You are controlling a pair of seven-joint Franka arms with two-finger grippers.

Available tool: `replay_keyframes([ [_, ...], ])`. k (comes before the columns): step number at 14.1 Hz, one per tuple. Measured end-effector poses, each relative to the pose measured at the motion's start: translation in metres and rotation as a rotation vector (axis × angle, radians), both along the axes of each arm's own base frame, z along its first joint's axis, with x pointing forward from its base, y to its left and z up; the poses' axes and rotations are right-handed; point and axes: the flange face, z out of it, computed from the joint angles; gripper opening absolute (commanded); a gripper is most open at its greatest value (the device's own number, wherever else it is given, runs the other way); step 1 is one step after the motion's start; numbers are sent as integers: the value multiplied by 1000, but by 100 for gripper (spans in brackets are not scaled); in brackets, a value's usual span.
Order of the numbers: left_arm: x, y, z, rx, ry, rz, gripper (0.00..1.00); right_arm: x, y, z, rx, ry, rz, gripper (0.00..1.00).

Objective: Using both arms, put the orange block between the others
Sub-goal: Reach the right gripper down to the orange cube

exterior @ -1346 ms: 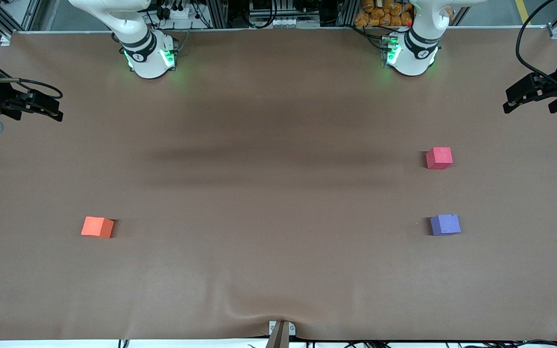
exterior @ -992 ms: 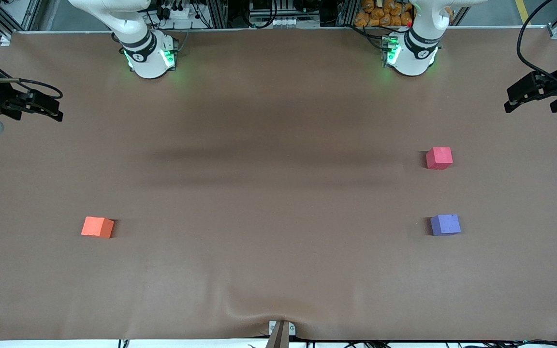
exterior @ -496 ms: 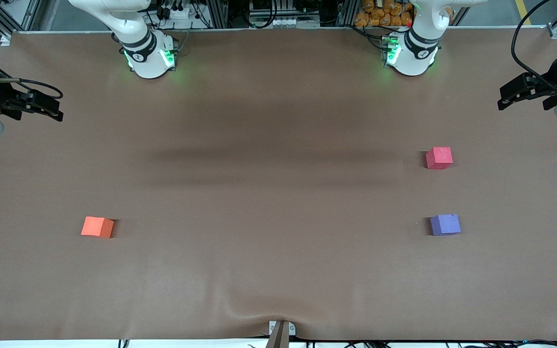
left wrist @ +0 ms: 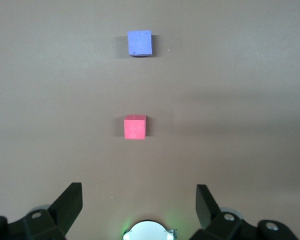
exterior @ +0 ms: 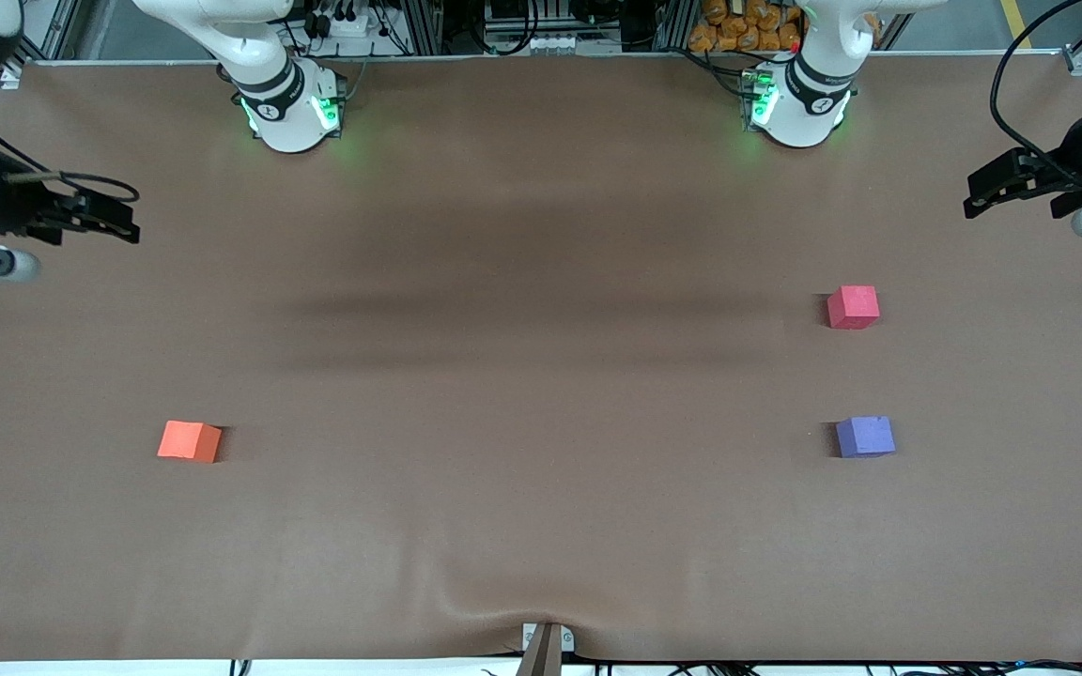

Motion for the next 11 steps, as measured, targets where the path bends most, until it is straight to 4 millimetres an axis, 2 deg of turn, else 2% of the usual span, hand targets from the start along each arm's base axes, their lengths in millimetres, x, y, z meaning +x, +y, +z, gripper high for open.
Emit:
replay_keyframes([
  [3, 1, -1, 0, 0, -5, -1, 100, 26, -12, -52, 13, 52, 21, 100],
  [11, 3, -1, 1, -1, -18, -2, 100, 94, -55, -179, 14, -24, -38, 100],
])
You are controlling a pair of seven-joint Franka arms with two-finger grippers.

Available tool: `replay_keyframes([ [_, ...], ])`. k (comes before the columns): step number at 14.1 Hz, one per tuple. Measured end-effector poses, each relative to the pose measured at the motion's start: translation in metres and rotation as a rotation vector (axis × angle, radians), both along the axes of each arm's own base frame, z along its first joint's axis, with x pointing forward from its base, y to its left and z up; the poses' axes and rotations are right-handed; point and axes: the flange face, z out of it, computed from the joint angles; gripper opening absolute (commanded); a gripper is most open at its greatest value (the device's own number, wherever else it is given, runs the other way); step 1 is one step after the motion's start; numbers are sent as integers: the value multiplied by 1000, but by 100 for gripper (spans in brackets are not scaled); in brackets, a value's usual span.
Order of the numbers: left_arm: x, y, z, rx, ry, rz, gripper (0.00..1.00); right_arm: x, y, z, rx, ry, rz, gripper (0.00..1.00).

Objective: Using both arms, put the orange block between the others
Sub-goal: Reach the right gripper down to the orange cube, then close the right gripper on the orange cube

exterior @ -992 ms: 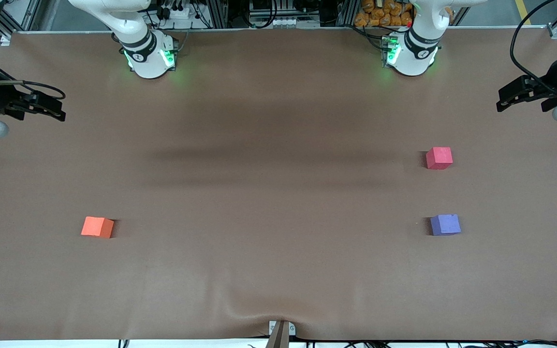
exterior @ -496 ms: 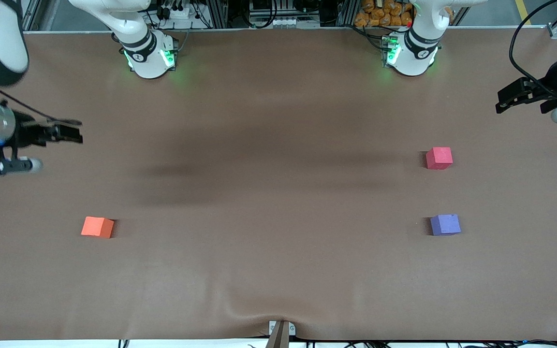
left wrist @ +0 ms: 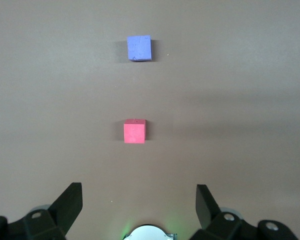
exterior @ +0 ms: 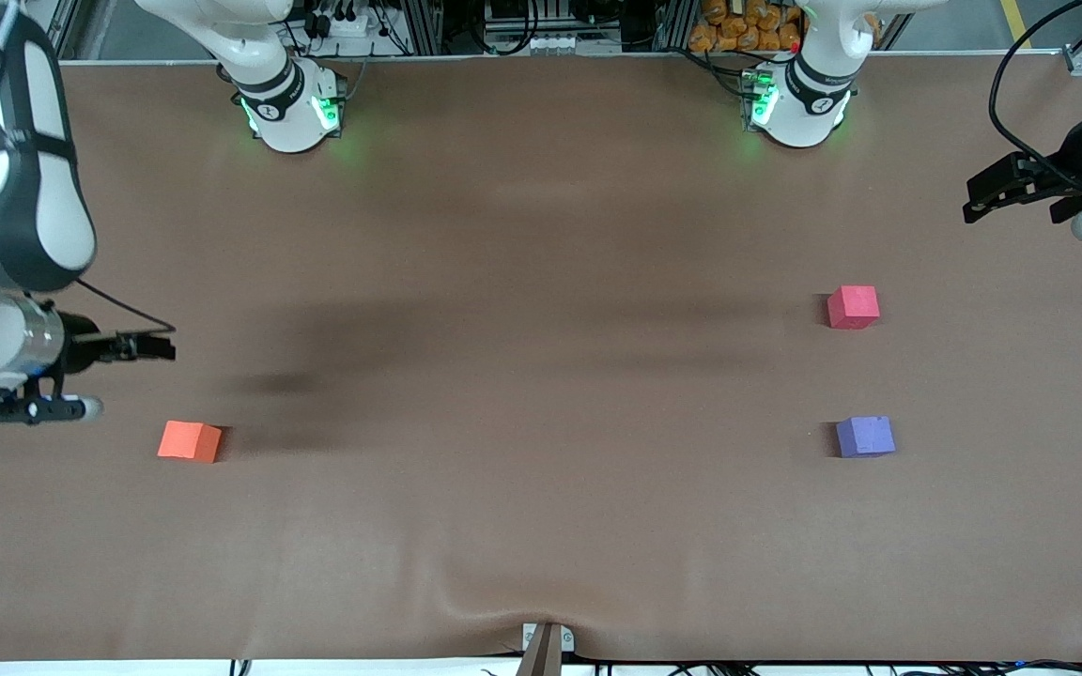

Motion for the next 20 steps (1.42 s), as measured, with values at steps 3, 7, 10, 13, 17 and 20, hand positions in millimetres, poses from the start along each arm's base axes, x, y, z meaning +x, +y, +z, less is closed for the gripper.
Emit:
replay_keyframes([
  [3, 1, 1, -1, 0, -2, 1, 100, 22, -7, -44, -5, -60, -10, 100],
  [7, 4, 1, -2, -1, -11, 2, 100, 43, -16, -101, -27, -131, -11, 100],
  [10, 7, 0, -4, -1, -16, 1, 100, 45, -32, -128, -29, -131, -33, 100],
  [13, 12, -1, -10, -1, -15, -1, 100, 46, -41, -144, -30, -134, -46, 100],
  [17, 17, -6, -15, -2, -19, -11, 100, 48, -40, -154, -29, -137, -46, 100],
  [20, 21, -16, -22, -3, -18, -27, 100, 49, -38, -155, -28, -140, -44, 100],
])
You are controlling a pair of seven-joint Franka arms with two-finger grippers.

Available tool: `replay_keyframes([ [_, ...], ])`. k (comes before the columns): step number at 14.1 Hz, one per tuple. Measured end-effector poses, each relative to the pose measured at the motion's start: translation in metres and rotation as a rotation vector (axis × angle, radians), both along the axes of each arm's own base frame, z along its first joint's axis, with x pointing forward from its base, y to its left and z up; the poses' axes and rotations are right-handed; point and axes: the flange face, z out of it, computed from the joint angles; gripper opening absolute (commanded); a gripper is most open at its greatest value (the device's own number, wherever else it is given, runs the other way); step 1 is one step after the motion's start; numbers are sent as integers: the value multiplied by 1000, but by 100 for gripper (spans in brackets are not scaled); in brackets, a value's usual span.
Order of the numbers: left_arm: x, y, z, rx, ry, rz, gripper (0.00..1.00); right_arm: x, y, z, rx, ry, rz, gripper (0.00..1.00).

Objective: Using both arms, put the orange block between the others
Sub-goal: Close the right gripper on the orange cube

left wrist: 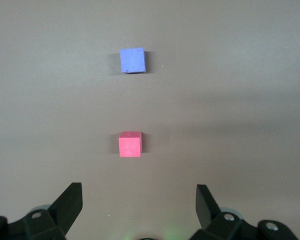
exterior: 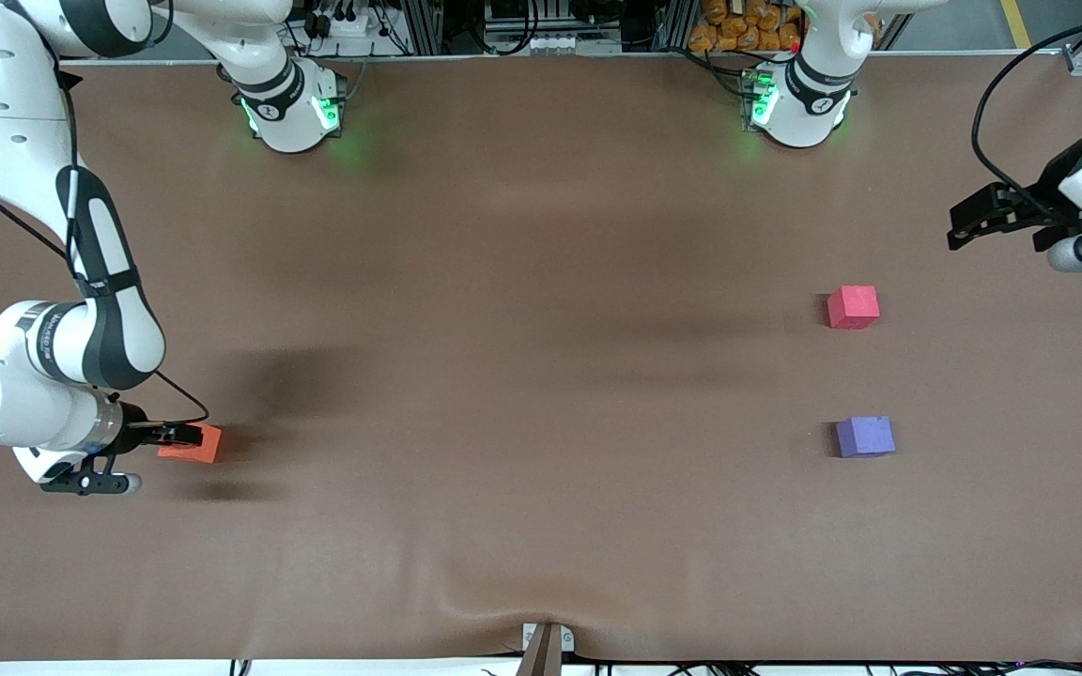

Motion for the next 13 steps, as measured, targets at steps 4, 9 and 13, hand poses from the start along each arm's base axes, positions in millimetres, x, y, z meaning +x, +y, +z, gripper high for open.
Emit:
replay_keyframes([
  [4, 3, -18, -6, 0, 4, -21, 100, 6, -1, -4, -24, -53, 15, 100],
  [9, 2, -25, -6, 1, 4, -26, 100, 5, -4, -10, -25, -45, 13, 100],
  [13, 2, -24, -8, 1, 8, -25, 100, 3, -5, -19, -24, -32, 10, 100],
])
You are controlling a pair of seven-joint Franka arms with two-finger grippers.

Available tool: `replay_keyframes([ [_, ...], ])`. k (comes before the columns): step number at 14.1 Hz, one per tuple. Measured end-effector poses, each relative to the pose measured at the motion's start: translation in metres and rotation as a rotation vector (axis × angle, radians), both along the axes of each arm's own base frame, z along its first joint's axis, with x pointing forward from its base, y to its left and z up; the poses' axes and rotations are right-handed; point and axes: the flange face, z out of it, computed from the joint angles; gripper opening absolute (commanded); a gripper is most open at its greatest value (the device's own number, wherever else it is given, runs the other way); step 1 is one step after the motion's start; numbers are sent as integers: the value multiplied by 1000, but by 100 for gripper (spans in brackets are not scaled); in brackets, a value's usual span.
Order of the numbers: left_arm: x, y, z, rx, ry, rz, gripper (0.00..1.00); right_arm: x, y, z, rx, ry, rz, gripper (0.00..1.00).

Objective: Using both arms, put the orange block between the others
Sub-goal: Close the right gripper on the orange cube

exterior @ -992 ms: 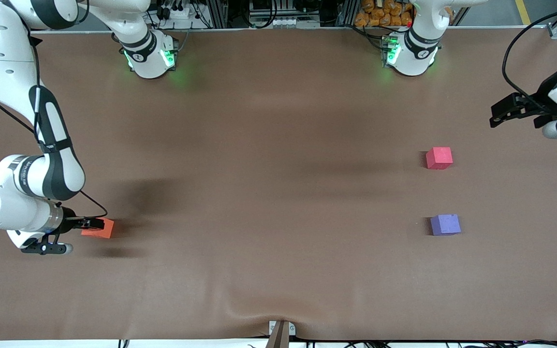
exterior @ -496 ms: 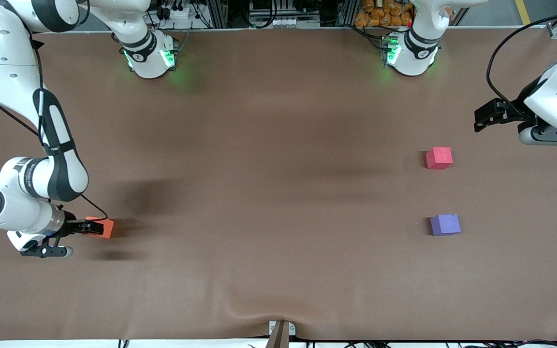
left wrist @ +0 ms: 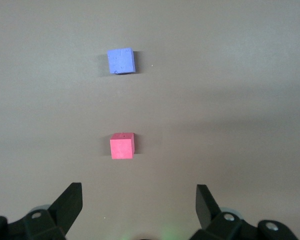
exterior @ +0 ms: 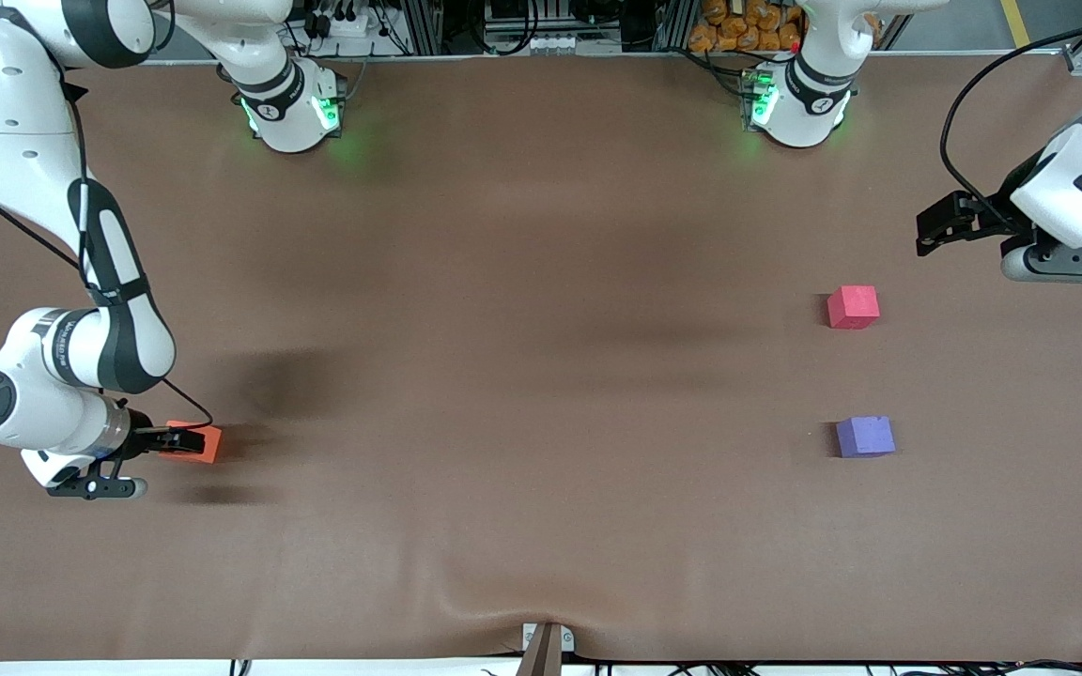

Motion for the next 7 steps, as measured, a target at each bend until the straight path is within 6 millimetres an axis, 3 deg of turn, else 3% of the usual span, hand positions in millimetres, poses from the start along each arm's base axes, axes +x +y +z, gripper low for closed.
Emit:
replay_keyframes([
  [3, 0, 0, 0, 0, 0, 1, 100, -1, -2, -2, 0, 4, -3, 100],
  [7, 0, 0, 0, 0, -3, 1, 100, -2, -3, -6, 1, 11, -5, 40],
])
